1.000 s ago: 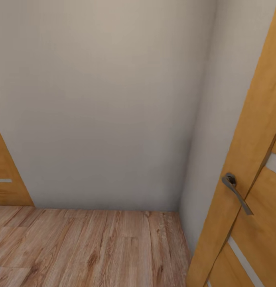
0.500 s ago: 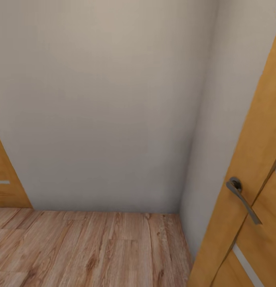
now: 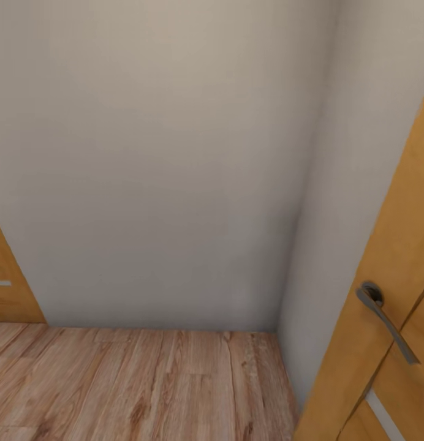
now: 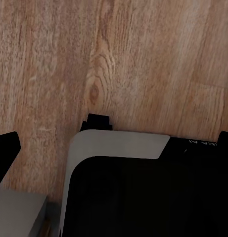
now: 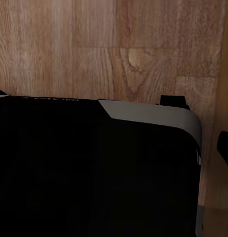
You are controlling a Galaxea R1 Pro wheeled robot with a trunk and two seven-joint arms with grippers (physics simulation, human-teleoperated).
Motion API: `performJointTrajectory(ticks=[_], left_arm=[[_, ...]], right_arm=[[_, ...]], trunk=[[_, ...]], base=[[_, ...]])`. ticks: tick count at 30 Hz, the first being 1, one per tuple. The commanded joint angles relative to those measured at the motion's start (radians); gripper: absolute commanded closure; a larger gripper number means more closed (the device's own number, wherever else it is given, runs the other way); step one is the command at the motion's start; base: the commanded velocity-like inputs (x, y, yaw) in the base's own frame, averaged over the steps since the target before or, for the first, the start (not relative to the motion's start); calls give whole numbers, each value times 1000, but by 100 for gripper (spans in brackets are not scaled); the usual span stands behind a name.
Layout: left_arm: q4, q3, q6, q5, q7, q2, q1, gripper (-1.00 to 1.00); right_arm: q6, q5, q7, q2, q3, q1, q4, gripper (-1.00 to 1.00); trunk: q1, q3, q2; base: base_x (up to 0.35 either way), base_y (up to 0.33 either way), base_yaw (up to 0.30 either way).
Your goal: Move the two storage containers from the living room to the garage. In the garage, place one container on the floor and stack the other container on top of it (either order is fine).
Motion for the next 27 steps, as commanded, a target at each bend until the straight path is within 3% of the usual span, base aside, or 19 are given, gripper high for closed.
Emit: performJointTrajectory(ticks=[1, 27], left_arm=[[1, 8, -3, -5, -4, 0, -1, -100], [1, 8, -4, -5, -4, 0, -1, -100]], right_arm=[[-3, 1, 5, 0, -5, -1, 1, -100], [-3, 1, 5, 0, -5, -1, 1, -100]], trunk=[[0, -1, -1], [0, -1, -1]], base=[[256, 0, 0], [29, 0, 38]])
